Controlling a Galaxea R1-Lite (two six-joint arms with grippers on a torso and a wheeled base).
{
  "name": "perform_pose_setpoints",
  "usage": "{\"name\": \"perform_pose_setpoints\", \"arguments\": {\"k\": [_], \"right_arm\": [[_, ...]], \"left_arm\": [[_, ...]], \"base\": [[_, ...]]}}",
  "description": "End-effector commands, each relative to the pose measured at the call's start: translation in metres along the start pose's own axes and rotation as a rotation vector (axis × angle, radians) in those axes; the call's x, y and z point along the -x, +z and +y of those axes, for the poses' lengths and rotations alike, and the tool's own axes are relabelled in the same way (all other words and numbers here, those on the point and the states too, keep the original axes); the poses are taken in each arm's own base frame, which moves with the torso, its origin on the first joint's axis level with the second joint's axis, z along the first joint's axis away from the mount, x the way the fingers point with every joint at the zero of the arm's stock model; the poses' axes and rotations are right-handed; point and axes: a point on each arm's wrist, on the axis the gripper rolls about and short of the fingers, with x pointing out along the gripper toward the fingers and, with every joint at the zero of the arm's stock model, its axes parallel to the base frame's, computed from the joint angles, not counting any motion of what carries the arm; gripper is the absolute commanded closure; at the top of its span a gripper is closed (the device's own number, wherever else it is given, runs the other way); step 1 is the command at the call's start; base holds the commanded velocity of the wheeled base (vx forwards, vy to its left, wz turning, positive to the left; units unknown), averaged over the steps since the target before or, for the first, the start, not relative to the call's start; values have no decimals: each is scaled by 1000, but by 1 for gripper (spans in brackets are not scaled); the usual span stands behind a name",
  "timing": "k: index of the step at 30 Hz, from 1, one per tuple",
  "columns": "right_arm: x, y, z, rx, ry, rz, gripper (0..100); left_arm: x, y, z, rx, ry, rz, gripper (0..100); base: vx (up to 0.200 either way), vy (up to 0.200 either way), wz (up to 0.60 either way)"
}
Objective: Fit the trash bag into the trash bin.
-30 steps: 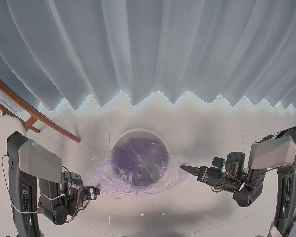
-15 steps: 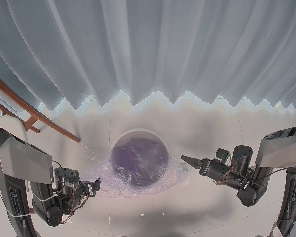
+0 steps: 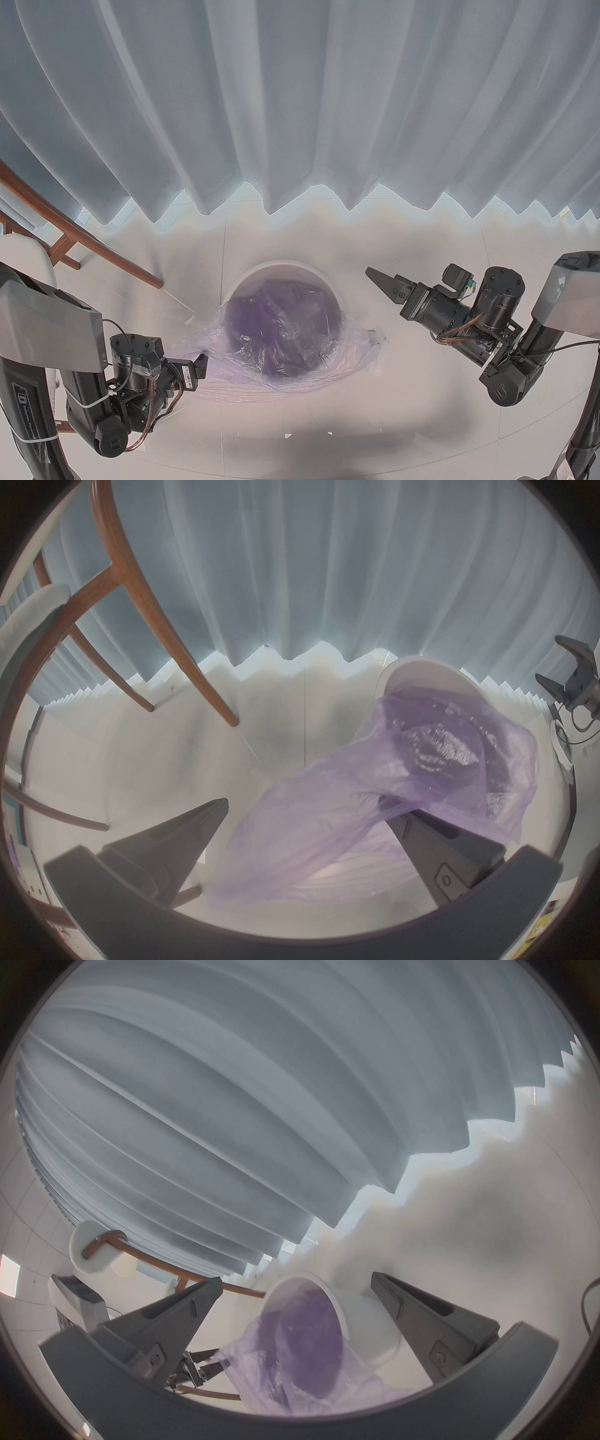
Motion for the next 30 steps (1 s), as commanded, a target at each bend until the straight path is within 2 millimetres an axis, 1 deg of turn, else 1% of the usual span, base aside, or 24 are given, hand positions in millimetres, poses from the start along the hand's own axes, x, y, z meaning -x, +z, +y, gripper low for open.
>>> {"name": "perform_pose_setpoints", "arguments": {"k": [1,4,5,8,10,12,13,15,18,20,21,23,24,25,27,30], "right_arm": [[-3,15,18,19,44,-85,0],[-2,14,20,22,31,-94,0],[-1,12,20,37,28,-83,0],[3,5,17,92,7,-56,0],[9,-2,12,148,-16,-16,0],[14,-13,7,219,-35,33,0],[14,-20,2,268,-44,63,0],[8,-28,-5,346,-50,89,0],[-6,-29,-6,362,-2,85,0],[-11,-29,-6,385,48,102,0],[-11,-29,-6,385,48,102,0],[-10,-37,-1,406,96,161,0],[-10,-39,-1,407,101,169,0],[-10,-45,1,412,137,198,0],[-10,-47,1,431,175,210,0],[-5,-50,6,452,226,217,0]], "left_arm": [[2,14,-4,20,-19,-65,0],[-2,21,-4,35,-14,-97,0],[-5,28,-6,48,-6,-130,0],[-8,32,-6,56,4,-150,0],[-8,32,-7,57,2,-153,0],[-9,37,-8,66,-2,-174,0],[-8,41,-9,72,-5,-190,0],[-6,46,-10,82,-11,-212,0],[-3,50,-12,87,-25,-230,0],[-1,53,-12,91,-27,-241,0],[-1,53,-12,91,-27,-241,0],[-2,61,-12,106,-26,-272,0],[-2,61,-12,107,-26,-273,0],[-3,62,-12,111,-24,-279,0],[-3,62,-12,111,-24,-279,0],[-2,61,-14,108,-31,-273,0]], "base": [[0,0,0],[0,0,0],[0,0,0],[0,0,0],[0,0,0],[0,0,0],[0,0,0],[0,0,0],[0,0,0],[0,0,0],[0,0,0],[0,0,0],[0,0,0],[0,0,0],[0,0,0],[0,0,0]]}}
